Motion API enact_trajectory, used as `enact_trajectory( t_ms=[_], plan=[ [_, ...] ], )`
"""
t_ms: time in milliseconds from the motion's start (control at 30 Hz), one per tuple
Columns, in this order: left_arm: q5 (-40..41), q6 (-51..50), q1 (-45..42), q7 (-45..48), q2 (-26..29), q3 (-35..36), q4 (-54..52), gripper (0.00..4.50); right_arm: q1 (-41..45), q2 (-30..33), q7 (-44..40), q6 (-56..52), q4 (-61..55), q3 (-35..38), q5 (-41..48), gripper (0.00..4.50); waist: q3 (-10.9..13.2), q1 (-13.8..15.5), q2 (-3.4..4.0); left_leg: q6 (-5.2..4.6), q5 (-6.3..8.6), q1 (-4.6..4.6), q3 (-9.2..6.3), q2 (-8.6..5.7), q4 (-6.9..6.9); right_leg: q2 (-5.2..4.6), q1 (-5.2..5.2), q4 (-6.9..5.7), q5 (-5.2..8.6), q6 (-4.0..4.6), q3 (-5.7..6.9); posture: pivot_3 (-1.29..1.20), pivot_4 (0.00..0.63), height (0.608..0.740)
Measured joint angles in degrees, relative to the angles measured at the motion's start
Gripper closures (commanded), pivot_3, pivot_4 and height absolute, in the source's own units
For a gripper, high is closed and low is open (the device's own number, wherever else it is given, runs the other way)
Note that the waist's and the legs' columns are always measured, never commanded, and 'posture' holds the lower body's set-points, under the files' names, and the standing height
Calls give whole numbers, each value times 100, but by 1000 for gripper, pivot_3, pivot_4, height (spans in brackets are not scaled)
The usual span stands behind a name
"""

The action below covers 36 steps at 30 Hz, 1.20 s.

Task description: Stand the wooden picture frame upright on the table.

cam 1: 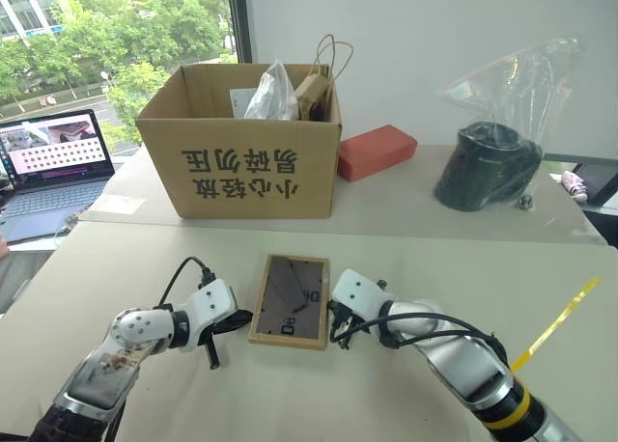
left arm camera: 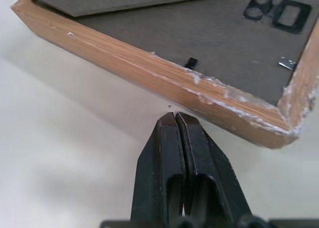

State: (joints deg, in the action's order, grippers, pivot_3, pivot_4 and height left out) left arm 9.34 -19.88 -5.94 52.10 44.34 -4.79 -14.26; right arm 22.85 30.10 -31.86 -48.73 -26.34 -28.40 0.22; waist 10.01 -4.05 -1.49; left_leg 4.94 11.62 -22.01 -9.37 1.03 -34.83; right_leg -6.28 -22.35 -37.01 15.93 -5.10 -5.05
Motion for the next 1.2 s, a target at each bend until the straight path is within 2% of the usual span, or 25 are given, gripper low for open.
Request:
enact_trajectory(
  t_ms=[133, 233, 400, 533, 600, 733, 833, 1000, 1200],
  plan=[
    [-247, 986, -196, -177, 21, 83, 763, 4390, -163, 67, -68, -55, -168, 78, 50, 4500, 0, 4, 0, 0, 0, 1, -1, 0, 0, 0, -1, -2, 0, 0, 0, 0, 150, 740],
    [-874, 2781, -270, -431, 414, 229, 1759, 3706, -259, 163, -157, -54, -230, 191, 96, 4500, 1, 13, 1, 0, 0, -2, 0, 0, 1, 1, -4, 0, -2, 3, 0, 0, 150, 740],
    [-1927, 6142, -816, -989, 537, 21, 3384, 1976, -310, 220, -251, -55, -243, 330, 116, 4500, -1, 107, -1, 1, 0, -9, -1, 0, -1, -1, -1, 15, -20, 26, 3, 0, 150, 740],
    [-3437, 8571, -1719, -2226, 256, -276, 4738, 590, -344, 202, -296, -116, -280, 376, 165, 4500, -1, 151, -2, 1, 0, -8, 0, -2, -1, -1, 1, 15, -23, 26, 3, 0, 150, 740],
    [-4089, 9177, -2007, -2892, 113, -334, 5116, 24, -341, 188, -295, -157, -303, 370, 166, 4500, -2, 143, -3, 1, 0, -8, -1, -2, -1, -1, 0, 14, -22, 25, 4, 0, 150, 740],
    [-5496, 9763, -2415, -4364, 95, -548, 5569, 24, -339, 182, -290, -263, -330, 373, 164, 4500, -16, 151, 15, 1, 0, -2, 1, -8, 0, -7, 9, 14, -4, -7, 3, 0, 150, 740],
    [-6191, 9864, -2626, -5228, 15, -781, 5717, 24, -332, 170, -284, -407, -355, 380, 162, 4500, -46, 169, 29, 1, 0, 0, 1, -12, -3, -12, 13, 14, 2, -20, 3, 0, 150, 740],
    [-6775, 9897, -2841, -6109, -115, -1168, 5799, 24, -309, 68, -242, -592, -371, 386, 153, 4500, -72, 177, 40, 1, 0, 3, 1, -15, -2, -14, 16, 12, 5, -25, 3, 0, 150, 740],
    [-6987, 9896, -2998, -6708, -267, -1623, 5778, 24, -247, -22, -215, -675, -355, 322, 165, 4500, -79, 174, 43, 1, -1, 2, 0, -16, -2, -15, 15, 10, 8, -30, 4, 0, 150, 740]
  ],
)
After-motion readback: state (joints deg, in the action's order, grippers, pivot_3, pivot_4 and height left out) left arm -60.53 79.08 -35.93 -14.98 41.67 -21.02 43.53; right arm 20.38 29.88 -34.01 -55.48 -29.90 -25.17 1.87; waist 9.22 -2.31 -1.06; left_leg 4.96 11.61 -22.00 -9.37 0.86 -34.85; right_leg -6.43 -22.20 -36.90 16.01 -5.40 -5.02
